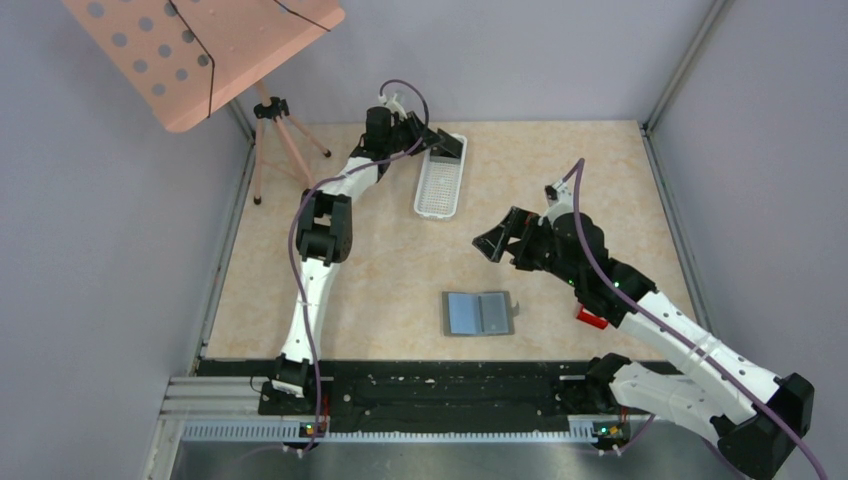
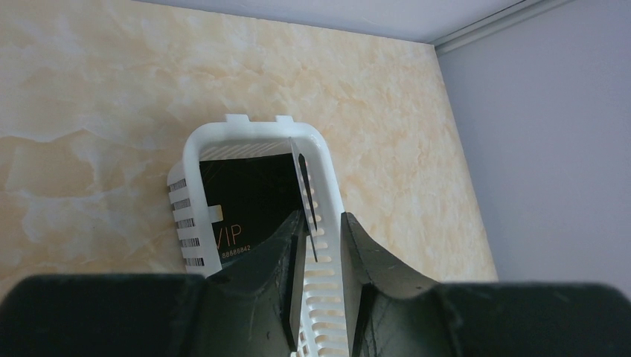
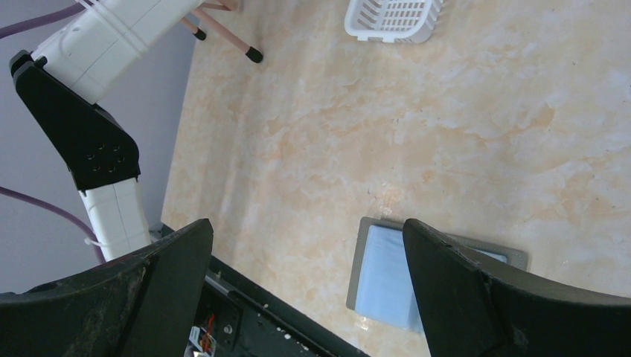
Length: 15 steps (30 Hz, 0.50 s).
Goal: Take the credit cards out of the card holder
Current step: Place the credit card in the storage box.
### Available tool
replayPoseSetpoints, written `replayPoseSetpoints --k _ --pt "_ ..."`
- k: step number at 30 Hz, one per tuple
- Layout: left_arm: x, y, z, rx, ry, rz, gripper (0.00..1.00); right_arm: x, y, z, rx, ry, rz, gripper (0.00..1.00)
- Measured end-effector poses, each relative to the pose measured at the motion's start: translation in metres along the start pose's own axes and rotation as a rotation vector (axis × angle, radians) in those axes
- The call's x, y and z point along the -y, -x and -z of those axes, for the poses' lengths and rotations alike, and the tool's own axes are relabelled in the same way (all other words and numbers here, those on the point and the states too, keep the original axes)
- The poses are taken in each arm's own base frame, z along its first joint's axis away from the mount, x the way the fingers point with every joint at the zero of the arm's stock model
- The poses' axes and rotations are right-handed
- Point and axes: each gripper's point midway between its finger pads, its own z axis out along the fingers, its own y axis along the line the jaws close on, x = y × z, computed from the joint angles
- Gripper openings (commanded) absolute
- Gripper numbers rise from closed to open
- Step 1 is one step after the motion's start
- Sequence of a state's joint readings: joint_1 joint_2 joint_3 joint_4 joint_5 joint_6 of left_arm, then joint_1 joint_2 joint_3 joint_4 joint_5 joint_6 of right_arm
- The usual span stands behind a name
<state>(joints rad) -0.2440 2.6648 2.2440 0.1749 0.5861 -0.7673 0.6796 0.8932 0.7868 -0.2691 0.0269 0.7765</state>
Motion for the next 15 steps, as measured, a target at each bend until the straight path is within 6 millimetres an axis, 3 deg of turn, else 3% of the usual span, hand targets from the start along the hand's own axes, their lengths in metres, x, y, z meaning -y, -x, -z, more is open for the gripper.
replayPoseSetpoints --k 15 --pt "-0.0031 0.0050 -0.0013 0.027 0.020 -0.007 0.39 -0.0004 0.0007 -0.0001 0.003 0.003 0.006 0.99"
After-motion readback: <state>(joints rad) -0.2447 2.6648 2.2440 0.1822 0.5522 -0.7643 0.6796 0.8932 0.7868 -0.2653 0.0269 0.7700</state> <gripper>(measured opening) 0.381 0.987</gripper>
